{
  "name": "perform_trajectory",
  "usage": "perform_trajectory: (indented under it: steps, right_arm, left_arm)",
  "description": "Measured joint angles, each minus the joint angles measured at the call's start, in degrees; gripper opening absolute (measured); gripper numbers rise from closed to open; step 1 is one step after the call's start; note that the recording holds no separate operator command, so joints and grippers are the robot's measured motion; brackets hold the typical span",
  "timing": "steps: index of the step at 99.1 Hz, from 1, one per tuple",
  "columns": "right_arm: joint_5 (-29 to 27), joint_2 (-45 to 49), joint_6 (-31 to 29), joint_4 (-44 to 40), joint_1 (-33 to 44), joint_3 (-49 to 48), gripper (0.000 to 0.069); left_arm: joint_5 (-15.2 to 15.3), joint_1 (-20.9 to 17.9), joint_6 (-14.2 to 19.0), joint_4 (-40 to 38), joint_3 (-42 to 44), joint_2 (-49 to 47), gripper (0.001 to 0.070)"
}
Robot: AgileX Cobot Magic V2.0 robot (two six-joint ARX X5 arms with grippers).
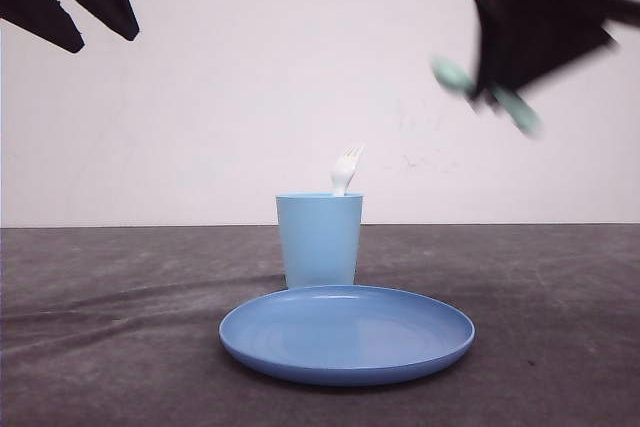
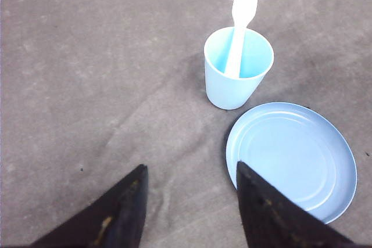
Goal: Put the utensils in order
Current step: 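Carry the spoon with the right gripper and drop it into the cup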
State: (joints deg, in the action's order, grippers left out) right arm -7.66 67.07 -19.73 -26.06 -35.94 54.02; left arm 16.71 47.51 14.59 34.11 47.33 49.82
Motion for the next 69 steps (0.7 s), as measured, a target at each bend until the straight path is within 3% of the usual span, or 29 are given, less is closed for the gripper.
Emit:
perform_trajectory:
  steps: [30,69]
  right_arm:
    - [0.09,3.72,5.09,22.21,-5.79,1.60,0.0078]
    - [0.13,19.58,9.14,36.81,-8.52,1.60,0.0078]
  left_arm:
    - [0.00,0.00,0.92,-0.04,0.00,0.00,0.0286]
    - [0.00,0.00,1.14,-0.52,0.00,0.00,0.0282]
